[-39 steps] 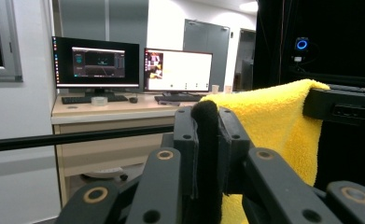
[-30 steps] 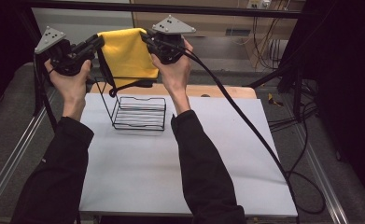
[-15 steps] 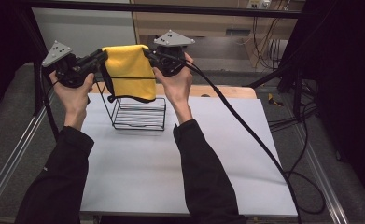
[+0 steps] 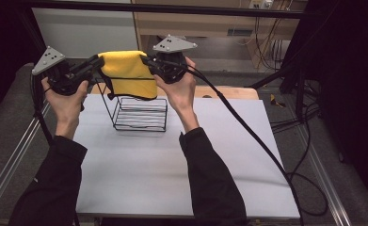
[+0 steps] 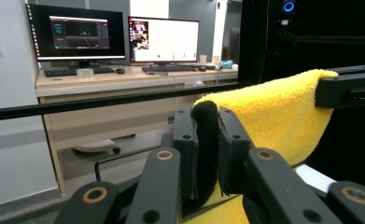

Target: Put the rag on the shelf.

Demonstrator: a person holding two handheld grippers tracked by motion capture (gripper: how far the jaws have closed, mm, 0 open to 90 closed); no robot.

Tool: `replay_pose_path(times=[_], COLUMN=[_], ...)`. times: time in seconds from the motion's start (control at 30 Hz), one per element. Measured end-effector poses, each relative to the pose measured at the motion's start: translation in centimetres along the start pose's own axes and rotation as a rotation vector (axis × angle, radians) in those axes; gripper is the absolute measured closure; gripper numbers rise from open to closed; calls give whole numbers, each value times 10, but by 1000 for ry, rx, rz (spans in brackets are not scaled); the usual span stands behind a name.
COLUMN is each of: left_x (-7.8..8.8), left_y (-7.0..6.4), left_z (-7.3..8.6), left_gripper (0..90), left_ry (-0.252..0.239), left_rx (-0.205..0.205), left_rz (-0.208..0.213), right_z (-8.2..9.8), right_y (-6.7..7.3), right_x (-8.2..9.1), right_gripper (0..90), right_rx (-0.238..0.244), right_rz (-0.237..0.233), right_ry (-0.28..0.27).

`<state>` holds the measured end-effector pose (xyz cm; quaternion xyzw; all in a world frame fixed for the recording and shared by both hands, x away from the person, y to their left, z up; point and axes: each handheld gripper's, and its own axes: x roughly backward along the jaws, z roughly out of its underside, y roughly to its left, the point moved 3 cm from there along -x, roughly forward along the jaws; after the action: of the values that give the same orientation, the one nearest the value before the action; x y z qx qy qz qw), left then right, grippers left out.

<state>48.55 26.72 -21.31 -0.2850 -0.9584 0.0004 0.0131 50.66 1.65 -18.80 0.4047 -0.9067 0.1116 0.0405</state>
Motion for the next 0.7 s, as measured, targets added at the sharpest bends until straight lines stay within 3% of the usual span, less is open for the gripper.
replay_pose_path(times=[0.23, 0.4, 0.7], left_x=[8, 11, 22], left_y=[-2, -7, -8], left_z=[5, 10, 17], left_gripper=[786, 781, 772], left_ry=[49, 98, 153], left_rx=[2, -25, -44], left_rz=[19, 15, 35], right_z=[4, 6, 14], right_y=[9, 14, 24], right_x=[7, 10, 13], right_gripper=[821, 821, 820], right_rx=[6, 15, 27], right_rz=[-34, -37, -76], right_ry=[41, 87, 111])
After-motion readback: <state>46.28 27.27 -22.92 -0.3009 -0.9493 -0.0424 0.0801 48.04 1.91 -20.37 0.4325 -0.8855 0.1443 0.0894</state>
